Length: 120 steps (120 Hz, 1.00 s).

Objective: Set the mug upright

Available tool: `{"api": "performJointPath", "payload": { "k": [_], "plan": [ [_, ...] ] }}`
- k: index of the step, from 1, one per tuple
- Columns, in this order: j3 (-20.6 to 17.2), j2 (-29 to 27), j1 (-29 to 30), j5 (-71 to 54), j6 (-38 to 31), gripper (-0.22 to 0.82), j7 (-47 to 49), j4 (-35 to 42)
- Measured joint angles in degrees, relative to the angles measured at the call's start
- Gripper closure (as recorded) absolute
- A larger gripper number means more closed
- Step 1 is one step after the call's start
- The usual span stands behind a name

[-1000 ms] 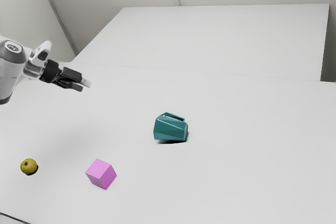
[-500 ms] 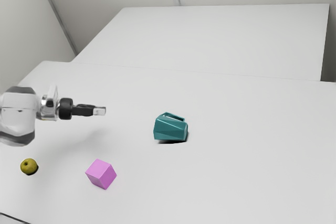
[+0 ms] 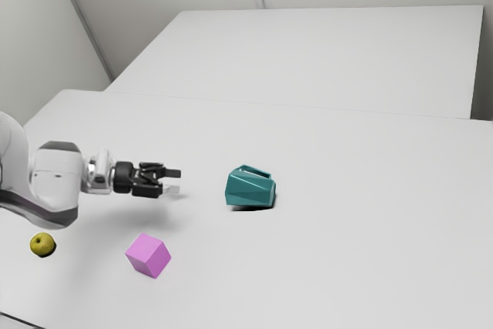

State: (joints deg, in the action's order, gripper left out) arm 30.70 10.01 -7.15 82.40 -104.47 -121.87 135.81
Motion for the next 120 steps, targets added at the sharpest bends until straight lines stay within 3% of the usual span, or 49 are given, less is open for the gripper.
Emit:
{"api": "performJointPath", "payload": {
  "k": [38, 120],
  "plan": [
    [-0.6, 1.9, -6.1, 4.7, -2.2, 0.00, -6.5, 0.0],
    [-2.9, 4.3, -12.4, 9.1, -5.2, 0.00, -13.0, 1.0]
  ]
}}
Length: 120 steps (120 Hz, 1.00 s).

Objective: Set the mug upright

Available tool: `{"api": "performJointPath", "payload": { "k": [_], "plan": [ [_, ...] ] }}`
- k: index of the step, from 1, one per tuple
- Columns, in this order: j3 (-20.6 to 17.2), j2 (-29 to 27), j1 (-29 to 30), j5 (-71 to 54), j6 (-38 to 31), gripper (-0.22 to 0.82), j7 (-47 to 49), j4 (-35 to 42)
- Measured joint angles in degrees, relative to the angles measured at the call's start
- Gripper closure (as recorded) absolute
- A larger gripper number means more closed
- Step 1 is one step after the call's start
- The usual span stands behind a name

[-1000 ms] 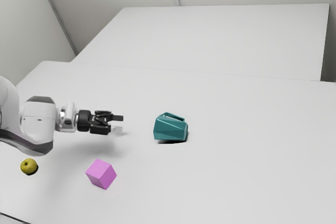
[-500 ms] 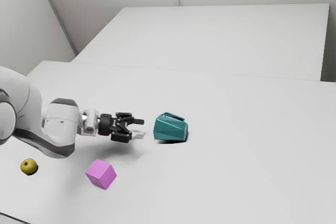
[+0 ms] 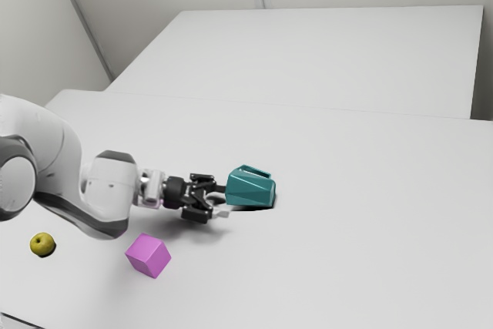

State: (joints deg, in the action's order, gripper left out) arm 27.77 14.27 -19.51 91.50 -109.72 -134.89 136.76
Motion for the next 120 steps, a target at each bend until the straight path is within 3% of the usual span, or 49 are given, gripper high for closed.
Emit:
{"api": "performJointPath", "payload": {
  "k": [52, 65, 92, 120],
  "plan": [
    [-0.4, 2.9, -2.2, 3.2, -0.2, 0.02, -1.6, -2.7],
    [-0.5, 3.0, -2.3, 4.5, -0.2, 0.17, -1.8, -2.7],
    [-0.6, 2.8, -2.3, 5.7, -0.2, 0.57, -2.1, -2.8],
    [-0.6, 2.5, -2.3, 5.8, -0.3, 0.72, -2.3, -4.2]
  ]
}}
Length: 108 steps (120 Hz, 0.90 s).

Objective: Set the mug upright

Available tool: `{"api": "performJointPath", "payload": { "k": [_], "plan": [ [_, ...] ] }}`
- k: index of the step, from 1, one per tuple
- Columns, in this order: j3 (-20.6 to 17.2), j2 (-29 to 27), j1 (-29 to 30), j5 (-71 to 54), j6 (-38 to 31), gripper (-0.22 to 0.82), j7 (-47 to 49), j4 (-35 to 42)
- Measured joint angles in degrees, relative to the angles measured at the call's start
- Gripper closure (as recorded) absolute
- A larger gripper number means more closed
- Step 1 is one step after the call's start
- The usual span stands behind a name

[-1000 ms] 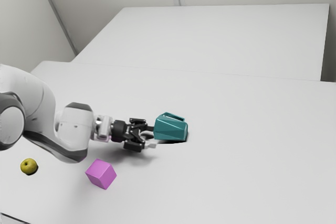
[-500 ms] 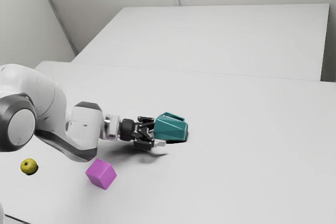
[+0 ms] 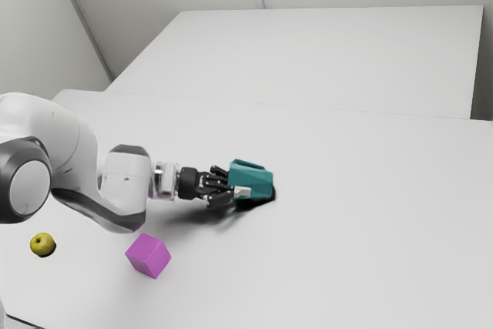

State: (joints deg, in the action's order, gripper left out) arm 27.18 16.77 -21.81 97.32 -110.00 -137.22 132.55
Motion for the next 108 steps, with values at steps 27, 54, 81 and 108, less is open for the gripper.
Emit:
{"api": "performJointPath", "payload": {
  "k": [27, 54, 81, 108],
  "plan": [
    [0.0, -0.6, 0.0, 0.1, -0.4, 0.77, -0.1, -0.7],
    [-0.2, -3.0, 0.0, -1.2, -2.3, 0.78, 0.2, -3.1],
    [-3.9, -11.3, -0.1, -11.8, -14.0, 0.79, 7.1, -3.7],
    [-4.9, -16.9, -0.1, -38.3, -25.0, 0.79, 24.9, -3.4]
  ]
}}
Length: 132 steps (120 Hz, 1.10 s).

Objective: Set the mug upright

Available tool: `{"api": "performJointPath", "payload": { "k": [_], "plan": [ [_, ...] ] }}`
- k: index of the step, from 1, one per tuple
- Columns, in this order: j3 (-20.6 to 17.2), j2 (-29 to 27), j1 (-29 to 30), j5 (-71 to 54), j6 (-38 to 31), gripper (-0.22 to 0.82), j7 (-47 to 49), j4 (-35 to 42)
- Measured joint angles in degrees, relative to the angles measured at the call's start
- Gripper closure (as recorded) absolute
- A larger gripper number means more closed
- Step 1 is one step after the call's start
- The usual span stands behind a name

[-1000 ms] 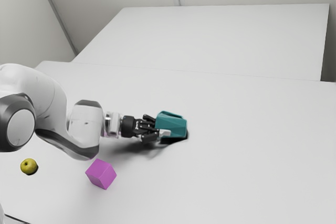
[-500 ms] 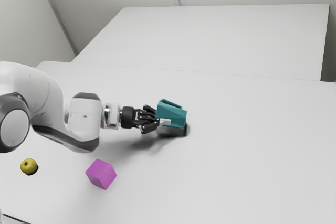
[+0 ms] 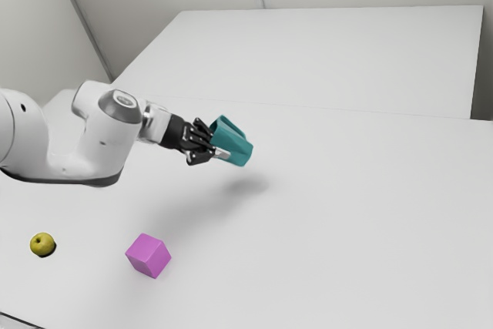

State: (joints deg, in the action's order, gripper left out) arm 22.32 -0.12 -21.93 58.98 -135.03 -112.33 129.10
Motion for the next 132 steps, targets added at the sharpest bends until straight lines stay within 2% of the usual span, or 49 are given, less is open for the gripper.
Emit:
{"api": "performJointPath", "payload": {
  "k": [25, 47, 63, 88, 113, 132],
  "plan": [
    [0.2, -2.3, 0.8, -24.6, -2.5, 0.79, 20.8, 0.0],
    [-0.6, 0.4, 3.3, -39.1, -1.7, 0.79, 38.0, -2.5],
    [-1.8, 2.5, 4.5, -44.4, 0.1, 0.79, 48.4, -4.6],
    [-3.1, 2.8, 0.4, -47.5, 1.8, 0.79, 61.5, -4.5],
    [-4.0, -3.2, -1.2, -48.3, 2.0, 0.79, 71.0, 2.4],
    [-4.0, -5.1, 2.7, -50.1, 1.9, 0.79, 76.7, 4.1]
  ]
}}
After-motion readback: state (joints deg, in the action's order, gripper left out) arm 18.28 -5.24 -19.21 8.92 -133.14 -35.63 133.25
